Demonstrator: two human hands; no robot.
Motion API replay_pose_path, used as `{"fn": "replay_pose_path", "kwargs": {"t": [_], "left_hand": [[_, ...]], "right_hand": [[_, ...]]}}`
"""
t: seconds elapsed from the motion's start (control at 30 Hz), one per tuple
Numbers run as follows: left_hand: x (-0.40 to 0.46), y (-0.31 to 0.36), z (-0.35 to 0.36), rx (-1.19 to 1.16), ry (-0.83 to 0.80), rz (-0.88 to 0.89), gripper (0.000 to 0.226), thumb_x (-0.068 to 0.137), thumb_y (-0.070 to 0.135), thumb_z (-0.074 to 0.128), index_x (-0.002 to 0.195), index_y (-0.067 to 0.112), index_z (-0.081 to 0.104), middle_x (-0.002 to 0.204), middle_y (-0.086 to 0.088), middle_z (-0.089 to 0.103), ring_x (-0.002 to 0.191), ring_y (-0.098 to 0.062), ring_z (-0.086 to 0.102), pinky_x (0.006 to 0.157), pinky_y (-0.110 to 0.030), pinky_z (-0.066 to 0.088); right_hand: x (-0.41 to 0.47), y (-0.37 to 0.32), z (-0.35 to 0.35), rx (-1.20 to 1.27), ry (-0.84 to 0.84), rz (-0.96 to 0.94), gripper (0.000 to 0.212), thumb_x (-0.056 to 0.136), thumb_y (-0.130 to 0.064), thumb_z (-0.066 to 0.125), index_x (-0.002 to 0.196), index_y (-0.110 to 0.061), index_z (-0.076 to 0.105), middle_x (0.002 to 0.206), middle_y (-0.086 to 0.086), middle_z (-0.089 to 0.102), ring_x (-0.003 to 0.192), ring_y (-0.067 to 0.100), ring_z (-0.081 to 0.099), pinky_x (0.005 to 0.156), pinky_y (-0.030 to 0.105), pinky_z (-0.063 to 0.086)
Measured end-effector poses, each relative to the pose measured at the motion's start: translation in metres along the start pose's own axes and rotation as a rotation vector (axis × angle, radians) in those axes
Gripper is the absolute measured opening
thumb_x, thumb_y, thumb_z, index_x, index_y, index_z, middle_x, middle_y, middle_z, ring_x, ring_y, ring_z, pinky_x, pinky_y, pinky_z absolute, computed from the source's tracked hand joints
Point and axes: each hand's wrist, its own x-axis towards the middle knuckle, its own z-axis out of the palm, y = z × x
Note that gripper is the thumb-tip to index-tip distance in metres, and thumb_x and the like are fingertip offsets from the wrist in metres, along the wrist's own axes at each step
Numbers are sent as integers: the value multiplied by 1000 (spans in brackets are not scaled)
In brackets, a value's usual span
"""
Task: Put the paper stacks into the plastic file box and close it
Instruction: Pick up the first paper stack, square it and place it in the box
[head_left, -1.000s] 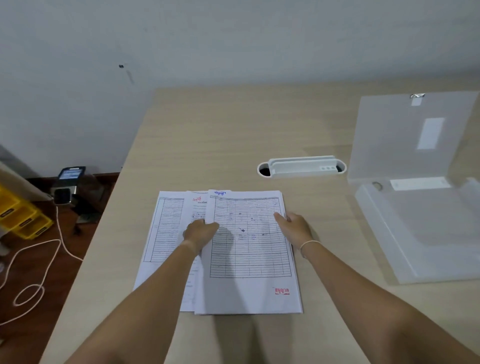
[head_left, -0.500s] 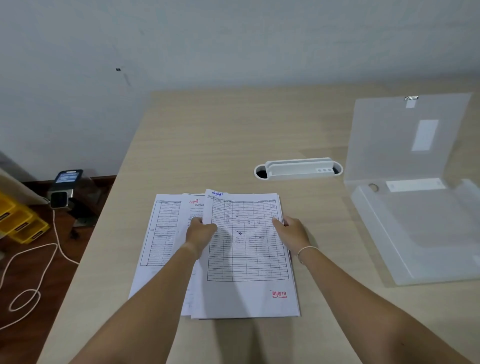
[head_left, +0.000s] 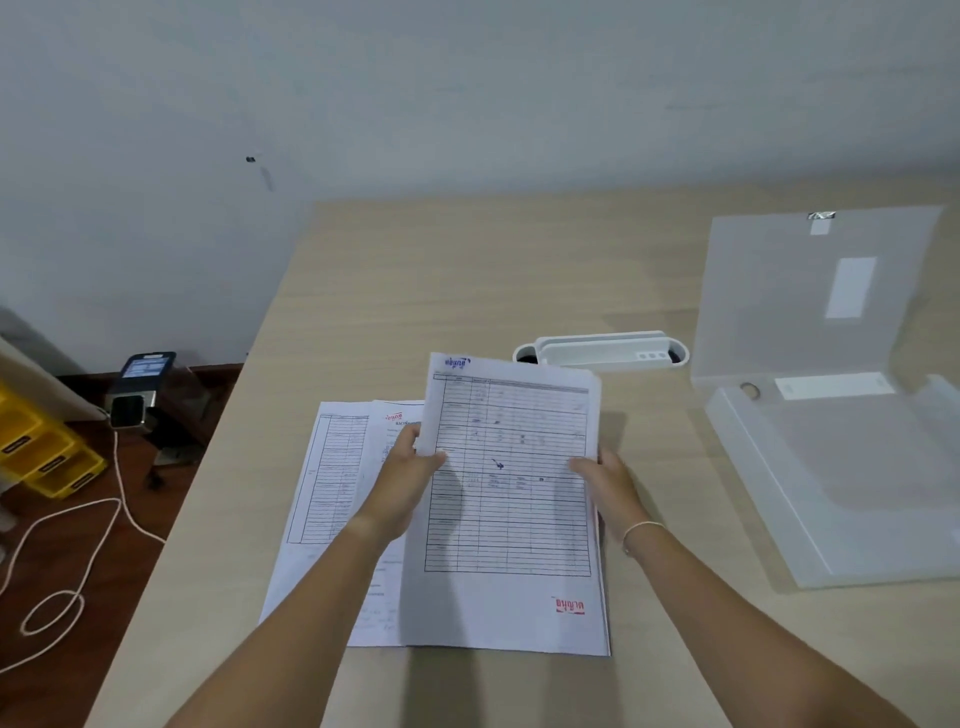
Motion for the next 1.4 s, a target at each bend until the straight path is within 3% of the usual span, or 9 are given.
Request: {"fn": "replay_pose_path", "kwargs": {"t": [0.13,0.27,0.4,0.8,0.9,1.07,1.2,1.27,1.4], "left_hand": [[-16,29,5,-34,-5,173,26,89,9,51,107,28,54,112,-4,68,103,-24,66,88,-39,52],[-34,61,12,-96,6,358,30,81,14,51,98,38,60,100,9,72,97,-15,69,78,-29,57],[-46,58,21,-75,90,458,33,80,15,45,100,36,61,95,15,69,90,-5,66,70,-18,55],[-35,18,31,97,116,282,30,96,14,37,109,31,58,101,11,66,98,-14,62,62,-13,50],[-37,41,19,66,104,314,43,90,7,48,124,33,47,120,12,60,113,-19,58,75,-21,51],[-41,128,-18,578,341,736,95,79,25,66,144,50,2,159,11,5,148,-14,6,112,-33,17],[-48,156,-18,719,-166,431,44,79,22,71,110,48,54,105,15,65,93,-15,67,75,-20,49],[-51,148,-18,607,-187,343,7,83,18,68,81,24,69,75,5,74,71,-15,72,62,-20,52],[-60,136,-24,379,-184,364,13,85,19,65,75,16,73,74,-5,77,65,-21,74,52,-21,55]], "right_hand": [[-12,-27,-11,143,62,-81,25,80,4,46,96,-11,59,111,19,66,93,29,63,83,41,50],[-40,-60,-21,195,106,-410,37,83,3,44,89,-31,57,82,-17,71,75,2,67,56,16,52],[-65,-56,-22,223,146,-593,40,88,5,42,96,-32,53,90,-21,68,85,-3,64,69,17,54],[-53,3,-13,113,112,-397,43,89,9,33,92,-31,50,96,-6,63,82,-4,64,65,17,56],[-52,-9,-21,56,68,-423,46,89,8,33,95,-33,52,102,-6,65,97,11,63,74,22,55],[-51,-68,-50,-315,-29,-519,38,86,8,34,96,-24,52,87,-3,61,76,21,60,45,19,50],[-60,-115,-51,-682,-80,-727,39,79,13,36,90,-21,53,71,6,55,62,23,52,52,28,42],[-65,-126,-51,-782,-127,-764,37,80,12,36,98,-16,53,69,6,53,64,29,51,53,34,39],[-77,-137,-64,-742,-131,-843,39,81,4,41,95,-29,55,71,-9,55,61,24,51,56,35,41]]}}
